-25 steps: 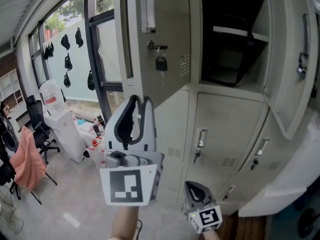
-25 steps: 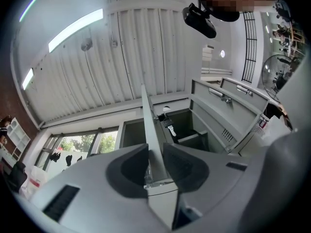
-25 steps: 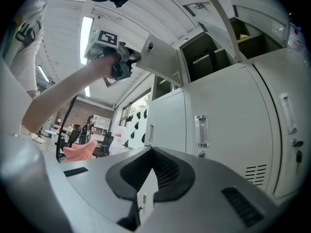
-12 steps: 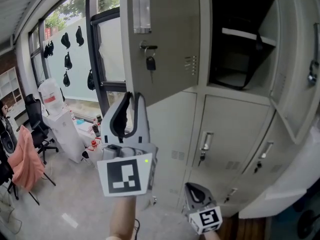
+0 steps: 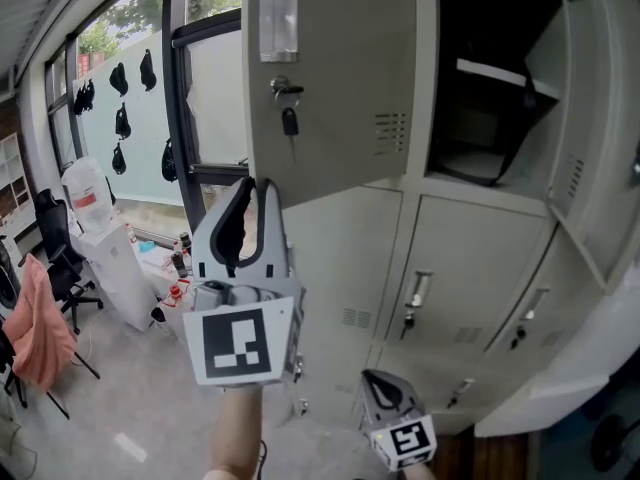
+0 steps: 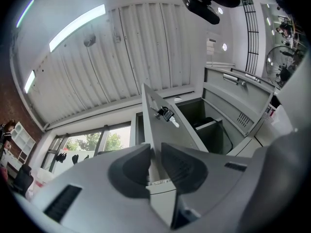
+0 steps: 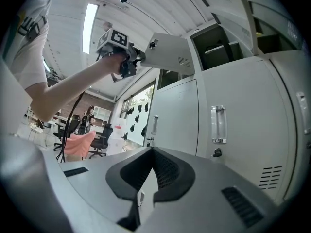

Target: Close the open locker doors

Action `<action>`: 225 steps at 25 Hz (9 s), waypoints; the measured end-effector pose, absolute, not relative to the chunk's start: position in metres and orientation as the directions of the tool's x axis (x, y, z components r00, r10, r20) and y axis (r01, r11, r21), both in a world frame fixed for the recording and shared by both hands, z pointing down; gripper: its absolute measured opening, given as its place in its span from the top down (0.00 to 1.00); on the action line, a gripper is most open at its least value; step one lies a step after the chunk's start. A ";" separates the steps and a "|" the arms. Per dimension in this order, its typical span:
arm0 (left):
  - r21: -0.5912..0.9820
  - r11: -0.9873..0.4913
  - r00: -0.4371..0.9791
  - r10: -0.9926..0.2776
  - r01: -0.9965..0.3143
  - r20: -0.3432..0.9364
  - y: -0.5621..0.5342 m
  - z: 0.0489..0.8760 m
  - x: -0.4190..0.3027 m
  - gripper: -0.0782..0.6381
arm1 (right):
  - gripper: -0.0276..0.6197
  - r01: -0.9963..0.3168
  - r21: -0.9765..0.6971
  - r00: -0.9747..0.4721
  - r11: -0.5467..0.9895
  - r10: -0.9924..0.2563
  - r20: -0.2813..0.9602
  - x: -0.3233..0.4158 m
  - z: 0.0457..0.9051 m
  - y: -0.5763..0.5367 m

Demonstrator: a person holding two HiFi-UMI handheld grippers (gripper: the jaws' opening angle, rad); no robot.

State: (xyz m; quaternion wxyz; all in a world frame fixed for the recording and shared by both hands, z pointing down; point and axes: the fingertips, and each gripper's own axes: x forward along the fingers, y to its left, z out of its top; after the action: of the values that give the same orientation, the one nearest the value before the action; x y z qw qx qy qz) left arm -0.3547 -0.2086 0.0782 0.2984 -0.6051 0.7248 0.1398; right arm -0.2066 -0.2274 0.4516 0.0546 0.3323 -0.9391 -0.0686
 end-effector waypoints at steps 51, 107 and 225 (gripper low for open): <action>-0.272 0.227 -0.047 -0.841 -0.935 -0.538 -0.381 0.088 -0.431 0.70 | 0.95 -0.521 0.148 -0.841 0.840 -0.535 0.074 -0.331 0.465 -0.350; -0.255 -0.360 0.439 -0.678 -0.898 -0.589 -0.228 0.084 -0.114 0.71 | 0.95 -0.891 0.163 -0.433 0.423 -0.901 -0.029 -0.035 0.425 -0.229; -0.252 -0.020 0.164 -0.809 -0.968 -0.565 -0.362 0.078 -0.145 0.74 | 0.95 -0.781 0.115 -0.604 0.614 -0.789 0.115 -0.049 0.466 -0.332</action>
State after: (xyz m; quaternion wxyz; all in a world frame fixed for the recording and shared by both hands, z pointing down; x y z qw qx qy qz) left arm -0.1454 -0.3624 0.0777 0.2991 -0.7017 0.6330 0.1325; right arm -0.0491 -0.3323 0.4657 0.0773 0.4385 -0.8950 -0.0265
